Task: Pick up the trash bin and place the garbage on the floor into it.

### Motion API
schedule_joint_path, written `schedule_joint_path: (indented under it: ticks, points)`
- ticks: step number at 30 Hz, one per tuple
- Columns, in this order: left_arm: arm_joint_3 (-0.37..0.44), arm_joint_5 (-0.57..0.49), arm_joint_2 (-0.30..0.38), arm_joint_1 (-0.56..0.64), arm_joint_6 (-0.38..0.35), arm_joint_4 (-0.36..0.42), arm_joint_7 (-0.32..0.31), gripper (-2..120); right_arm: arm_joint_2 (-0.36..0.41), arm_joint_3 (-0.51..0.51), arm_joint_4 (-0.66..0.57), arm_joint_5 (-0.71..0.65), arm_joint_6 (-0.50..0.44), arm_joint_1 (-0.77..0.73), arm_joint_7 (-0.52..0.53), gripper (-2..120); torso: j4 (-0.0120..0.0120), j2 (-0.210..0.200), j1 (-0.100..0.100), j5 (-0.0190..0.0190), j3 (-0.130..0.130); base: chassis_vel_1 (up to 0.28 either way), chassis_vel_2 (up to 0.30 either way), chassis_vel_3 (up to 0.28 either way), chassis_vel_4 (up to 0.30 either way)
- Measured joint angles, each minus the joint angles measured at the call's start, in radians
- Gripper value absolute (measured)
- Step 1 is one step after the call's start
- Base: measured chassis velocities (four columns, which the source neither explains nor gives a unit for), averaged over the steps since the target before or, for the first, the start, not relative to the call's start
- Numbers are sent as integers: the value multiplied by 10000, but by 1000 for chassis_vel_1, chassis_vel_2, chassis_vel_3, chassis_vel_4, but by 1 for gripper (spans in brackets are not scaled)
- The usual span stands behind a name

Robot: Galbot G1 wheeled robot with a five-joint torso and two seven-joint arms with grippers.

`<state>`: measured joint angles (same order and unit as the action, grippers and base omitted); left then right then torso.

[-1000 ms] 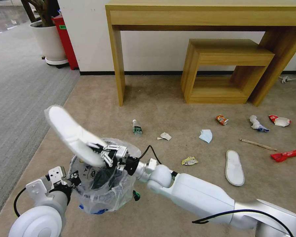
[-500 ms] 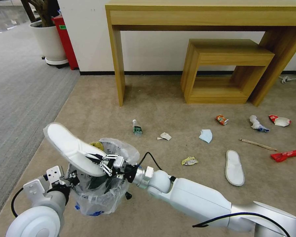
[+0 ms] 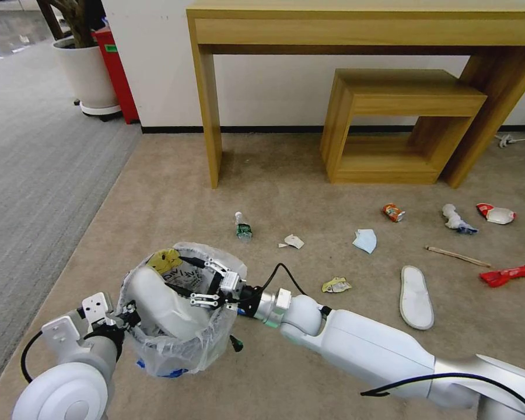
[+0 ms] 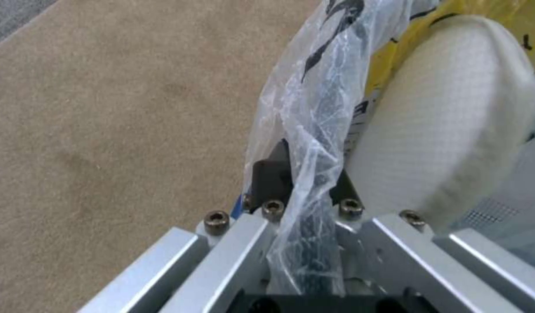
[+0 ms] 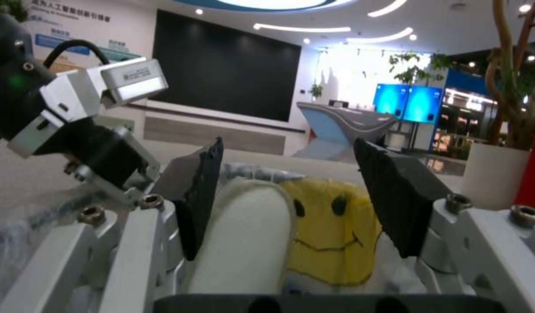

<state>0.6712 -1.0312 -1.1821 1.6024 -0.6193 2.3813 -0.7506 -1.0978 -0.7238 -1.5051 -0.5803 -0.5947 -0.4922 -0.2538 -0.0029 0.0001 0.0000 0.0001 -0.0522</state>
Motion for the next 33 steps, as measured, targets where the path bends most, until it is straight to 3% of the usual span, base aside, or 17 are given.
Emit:
schedule_joint_path:
  ticks: [8, 10, 13, 16, 19, 23, 33]
  points:
    - [24, 52, 10, -11, 11, -149, 1, 1, 169, 905, -651, -415, 743, -180, 1042, 61, 4, 1, 0, 0, 0, 0, 0, 0, 0]
    - [22, 71, 8, -32, 13, -186, 3, 1, 324, 1267, -901, -608, 1136, -221, 1531, 65, 3, 0, 0, 0, 0, 0, 0, 0, 0]
    - [-35, 134, -43, -73, 19, -245, 17, 1, 1013, 2026, -1425, -1090, 2161, -444, 2744, 80, 1, 0, 0, -1, 0, 0, 0, 0, 0]
    - [-92, 187, -76, -98, 23, -279, 38, 1, 1534, 2406, -1576, -1488, 2766, -692, 3163, 89, -1, 1, 0, 0, 0, 0, 0, 0, 0]
    - [-125, 223, -98, -125, 26, -309, 46, 1, 1863, 2582, -1614, -1984, 3271, -881, 3352, 98, -1, 0, 0, 1, 0, 0, 0, 0, 0]
    - [-142, 278, -119, -147, 35, -345, 67, 1, 2305, 2734, -1251, -2960, 3952, -1132, 3338, 100, 1, 0, 0, 1, 0, 0, 0, 0, 0]
    - [-75, 388, -130, -125, 85, -388, 160, 1, 2468, 2647, -472, -2998, 3894, -1345, 2923, 100, 3, 0, 0, 1, 0, 0, 0, 0, 0]
